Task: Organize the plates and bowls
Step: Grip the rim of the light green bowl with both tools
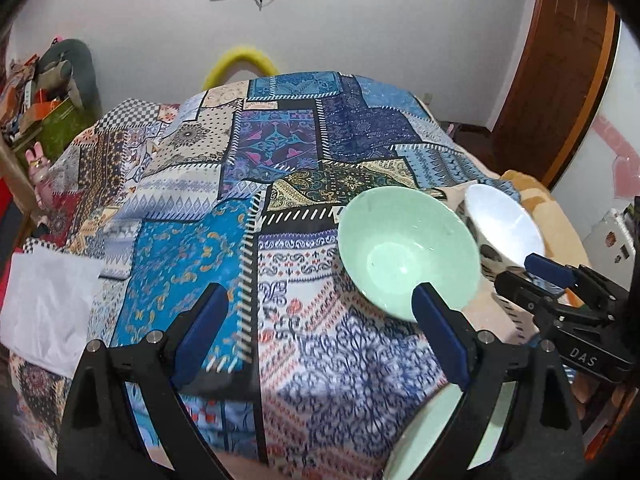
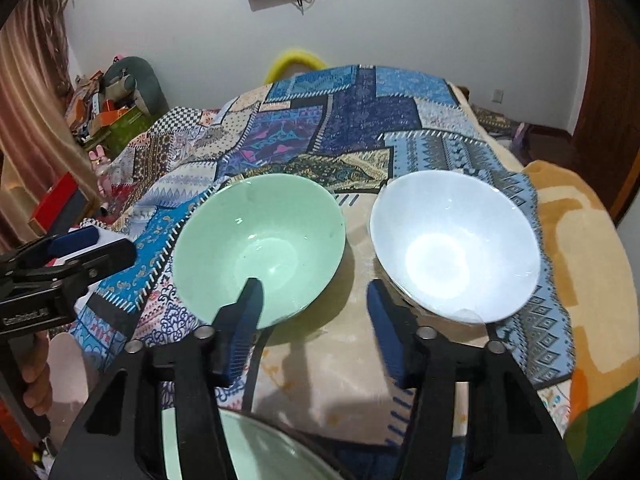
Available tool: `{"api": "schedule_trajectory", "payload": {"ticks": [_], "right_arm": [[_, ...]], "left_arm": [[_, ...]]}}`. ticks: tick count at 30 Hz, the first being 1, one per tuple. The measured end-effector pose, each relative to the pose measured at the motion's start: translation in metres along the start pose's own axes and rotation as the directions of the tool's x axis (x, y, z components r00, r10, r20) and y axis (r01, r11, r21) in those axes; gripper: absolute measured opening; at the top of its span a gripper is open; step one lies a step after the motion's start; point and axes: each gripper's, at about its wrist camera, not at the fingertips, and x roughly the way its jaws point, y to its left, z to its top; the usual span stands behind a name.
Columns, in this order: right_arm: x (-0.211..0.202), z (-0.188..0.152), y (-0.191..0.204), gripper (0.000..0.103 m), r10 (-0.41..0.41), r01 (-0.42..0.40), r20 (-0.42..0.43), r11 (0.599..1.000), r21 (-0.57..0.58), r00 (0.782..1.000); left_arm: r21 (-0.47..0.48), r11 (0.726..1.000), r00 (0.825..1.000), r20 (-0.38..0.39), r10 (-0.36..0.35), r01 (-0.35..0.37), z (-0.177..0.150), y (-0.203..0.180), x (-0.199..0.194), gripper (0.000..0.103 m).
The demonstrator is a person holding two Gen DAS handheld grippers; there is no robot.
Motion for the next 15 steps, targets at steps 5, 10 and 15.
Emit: {"api": "schedule_trajectory", "payload": {"ticks": [5,10,15], "right_arm": [[0.013,0.001,-0.004,0.030,0.033,-0.032,-0.040,0.999,0.015,0.999],[0.024,0.002,-0.006,0.025,0.042,-0.042,-0.062,0.999,0.017,0.997],[0.032,0.003,-0.005,0.022,0.044,-0.043,-0.079,0.999,0.014,0.996]], "left_arm": [[0.018,1.000,0.998,-0.054,-0.007,0.008,0.008,-0.005,0.030,0.076],[0.036,0.999,0.994,-0.108,-0.004,0.008,0.011,-0.010,0.057,0.054],[0.035,0.999,0.989,-0.149,-0.024,0.029,0.013,-0.013,0.077,0.040]]}}
